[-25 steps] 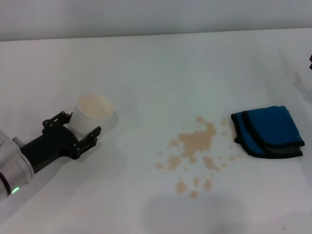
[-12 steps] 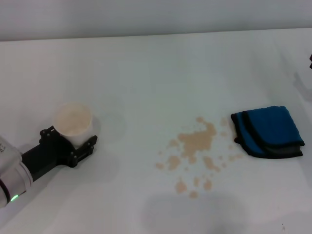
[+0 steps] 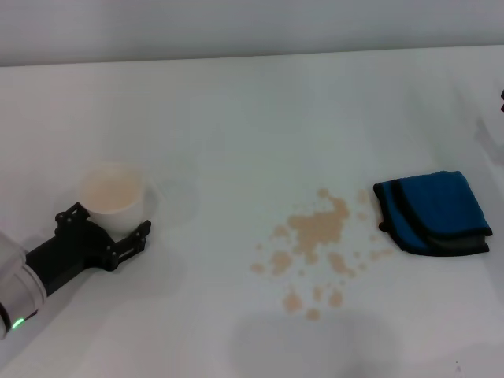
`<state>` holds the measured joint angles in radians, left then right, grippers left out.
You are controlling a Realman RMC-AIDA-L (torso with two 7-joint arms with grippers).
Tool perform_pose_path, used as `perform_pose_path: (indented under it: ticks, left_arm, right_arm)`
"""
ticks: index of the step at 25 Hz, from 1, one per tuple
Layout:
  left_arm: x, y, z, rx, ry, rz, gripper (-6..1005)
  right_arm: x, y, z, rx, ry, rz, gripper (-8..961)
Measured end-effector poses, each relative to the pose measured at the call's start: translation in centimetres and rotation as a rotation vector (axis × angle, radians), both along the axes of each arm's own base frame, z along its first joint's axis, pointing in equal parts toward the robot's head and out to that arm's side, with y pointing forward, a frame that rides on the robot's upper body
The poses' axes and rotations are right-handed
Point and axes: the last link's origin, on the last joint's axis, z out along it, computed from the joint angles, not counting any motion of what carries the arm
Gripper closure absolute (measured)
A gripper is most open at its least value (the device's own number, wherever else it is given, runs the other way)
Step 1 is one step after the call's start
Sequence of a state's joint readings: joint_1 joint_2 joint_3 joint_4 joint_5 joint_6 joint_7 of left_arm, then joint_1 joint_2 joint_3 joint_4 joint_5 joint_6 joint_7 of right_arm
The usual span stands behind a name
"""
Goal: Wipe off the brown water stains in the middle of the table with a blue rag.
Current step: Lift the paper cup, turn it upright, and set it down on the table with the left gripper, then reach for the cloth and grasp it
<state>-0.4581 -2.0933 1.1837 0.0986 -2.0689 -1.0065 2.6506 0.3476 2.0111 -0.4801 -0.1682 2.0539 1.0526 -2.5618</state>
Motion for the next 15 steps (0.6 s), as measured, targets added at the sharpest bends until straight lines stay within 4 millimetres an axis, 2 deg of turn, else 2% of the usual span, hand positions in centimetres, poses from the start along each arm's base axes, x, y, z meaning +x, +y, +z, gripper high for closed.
perform_pose_path:
  ticks: [2,8,15]
  left_arm:
    - [-0.03,0.01,0.04,0.000,-0.003,0.004,293]
    - [0.00,0.04,0.11,0.000,-0.005,0.001,157]
    - [0.13,0.10,0.16,0.003,-0.006,-0.009,119]
  right_arm:
    - [0.04,-0.07,0.00,0.000,0.000,-0.001,82]
    - [0.09,-0.16,-0.02,0.000,0.001,-0.002,82]
    - [0.07,-0.17,-0.01,0.001,0.002,0.000,82]
